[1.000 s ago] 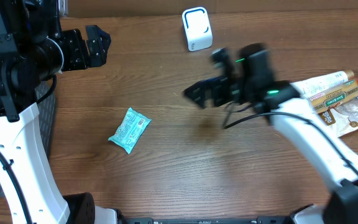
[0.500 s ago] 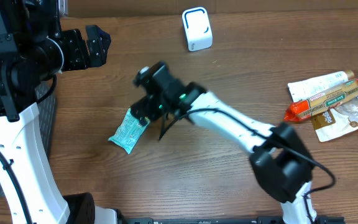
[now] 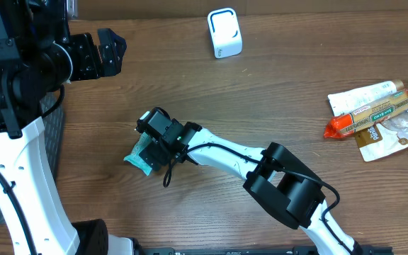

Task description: Scan the item barcode

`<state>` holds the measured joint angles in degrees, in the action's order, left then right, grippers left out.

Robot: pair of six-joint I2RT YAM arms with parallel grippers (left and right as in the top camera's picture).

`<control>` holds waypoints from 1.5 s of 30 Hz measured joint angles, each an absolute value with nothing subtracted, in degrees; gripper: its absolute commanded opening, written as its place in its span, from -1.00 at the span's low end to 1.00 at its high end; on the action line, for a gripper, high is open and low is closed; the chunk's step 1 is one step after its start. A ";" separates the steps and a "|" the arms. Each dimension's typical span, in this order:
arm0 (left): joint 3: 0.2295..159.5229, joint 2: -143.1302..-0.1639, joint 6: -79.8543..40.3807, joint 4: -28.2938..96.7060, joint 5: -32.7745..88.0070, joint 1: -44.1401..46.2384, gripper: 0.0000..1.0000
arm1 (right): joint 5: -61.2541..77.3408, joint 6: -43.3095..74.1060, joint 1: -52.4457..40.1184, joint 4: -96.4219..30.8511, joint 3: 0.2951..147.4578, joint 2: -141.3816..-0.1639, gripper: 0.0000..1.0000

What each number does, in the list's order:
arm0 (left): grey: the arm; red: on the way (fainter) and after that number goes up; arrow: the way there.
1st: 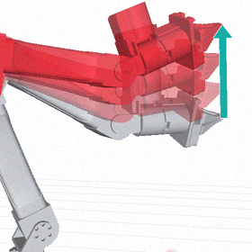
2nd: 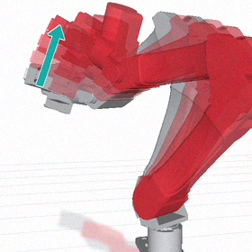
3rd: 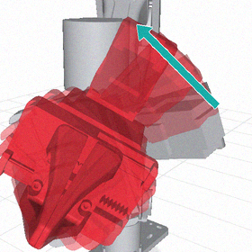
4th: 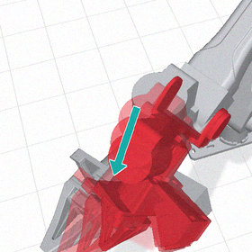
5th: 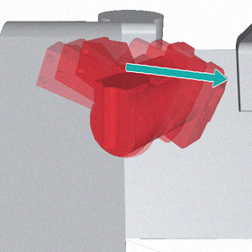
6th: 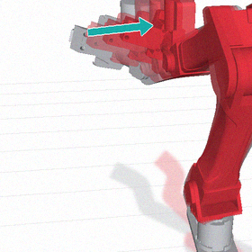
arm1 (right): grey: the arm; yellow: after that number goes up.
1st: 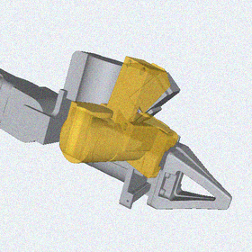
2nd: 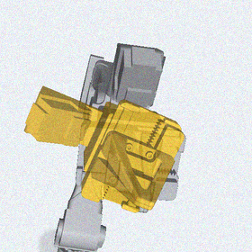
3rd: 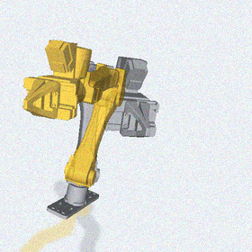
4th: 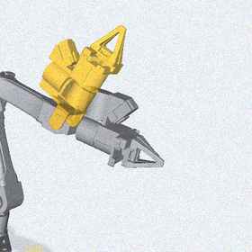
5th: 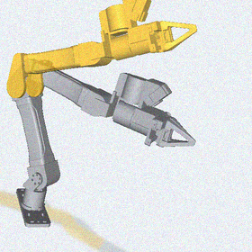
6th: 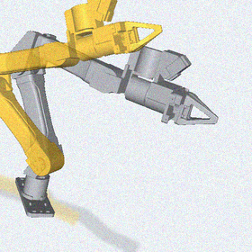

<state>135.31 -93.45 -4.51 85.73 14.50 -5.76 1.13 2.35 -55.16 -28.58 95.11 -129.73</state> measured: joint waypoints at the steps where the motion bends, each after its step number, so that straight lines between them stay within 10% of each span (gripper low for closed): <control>1: 135.31 -93.45 -4.51 85.76 14.50 -5.76 0.99 | 0.51 2.35 -55.18 -29.41 95.46 -129.71 1.00; 30: 135.31 -93.45 -4.51 85.76 14.50 -5.76 0.99 | -2.26 3.25 -37.17 -55.61 96.38 -121.60 0.99; 36: 135.31 -93.45 -4.51 85.76 14.50 -5.76 0.99 | 8.47 3.46 -37.15 -50.35 96.38 -115.13 0.30; 41: 135.31 -93.45 -4.51 85.76 14.50 -5.76 0.99 | 15.88 8.88 -40.32 -43.72 95.53 -115.04 -0.78; 45: 135.31 -93.45 -4.51 85.76 14.50 -5.76 0.99 | 17.56 15.84 -42.54 -41.50 94.11 -116.33 -0.92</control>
<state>135.31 -93.45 -4.51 85.76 14.50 -5.76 17.56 15.84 -42.54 -41.50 94.11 -116.33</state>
